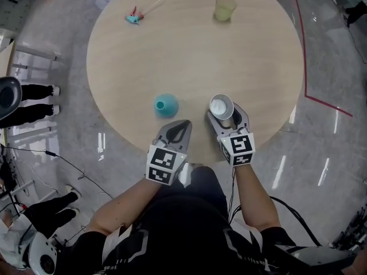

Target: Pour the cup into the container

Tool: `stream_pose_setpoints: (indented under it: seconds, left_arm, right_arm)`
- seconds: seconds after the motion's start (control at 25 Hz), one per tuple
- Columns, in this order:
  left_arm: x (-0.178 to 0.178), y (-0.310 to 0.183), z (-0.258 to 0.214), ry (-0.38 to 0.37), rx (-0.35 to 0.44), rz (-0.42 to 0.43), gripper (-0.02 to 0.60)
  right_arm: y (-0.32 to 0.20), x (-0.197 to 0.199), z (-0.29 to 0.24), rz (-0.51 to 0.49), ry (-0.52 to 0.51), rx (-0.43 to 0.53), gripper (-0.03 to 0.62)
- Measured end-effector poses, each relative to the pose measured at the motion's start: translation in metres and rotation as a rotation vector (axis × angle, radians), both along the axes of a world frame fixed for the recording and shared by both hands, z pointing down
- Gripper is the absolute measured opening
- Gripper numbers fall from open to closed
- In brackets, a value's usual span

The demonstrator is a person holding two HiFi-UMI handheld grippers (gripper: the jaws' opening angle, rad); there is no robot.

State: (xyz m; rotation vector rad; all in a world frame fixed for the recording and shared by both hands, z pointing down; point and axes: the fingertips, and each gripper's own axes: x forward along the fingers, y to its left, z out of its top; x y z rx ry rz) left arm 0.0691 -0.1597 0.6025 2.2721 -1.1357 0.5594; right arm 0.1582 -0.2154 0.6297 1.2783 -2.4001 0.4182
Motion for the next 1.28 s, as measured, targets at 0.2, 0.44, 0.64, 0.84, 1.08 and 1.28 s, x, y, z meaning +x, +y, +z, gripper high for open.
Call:
stream_pose_setpoints:
  seconds: [0.2,0.44,0.64,0.84,1.08,1.28]
  left_arm:
    - [-0.007,-0.001,-0.038,0.033,0.047,-0.046,0.002]
    - [-0.019,-0.007,-0.086,0.028,0.157,-0.075,0.002]
    - [-0.044,-0.005,-0.106,0.023,0.201,-0.168,0.002]
    - [-0.071,-0.005,-0.121,0.011,0.232,-0.258,0.002]
    - [-0.101,-0.009,-0.128,-0.008,0.262,-0.305,0.002]
    - [-0.124,-0.02,-0.125,-0.02,0.25,-0.304,0.002]
  right_arm:
    - [-0.004,-0.001,-0.035,-0.03,0.01,0.023,0.288]
    - [-0.003,-0.008,-0.078,-0.114,0.018,0.03,0.288]
    - [0.005,-0.015,-0.1,-0.172,0.039,0.032,0.288]
    - [0.009,-0.023,-0.118,-0.229,0.054,0.026,0.288]
    - [0.009,-0.04,-0.128,-0.281,0.079,0.031,0.288]
    - [0.007,-0.063,-0.133,-0.307,0.113,0.023,0.288]
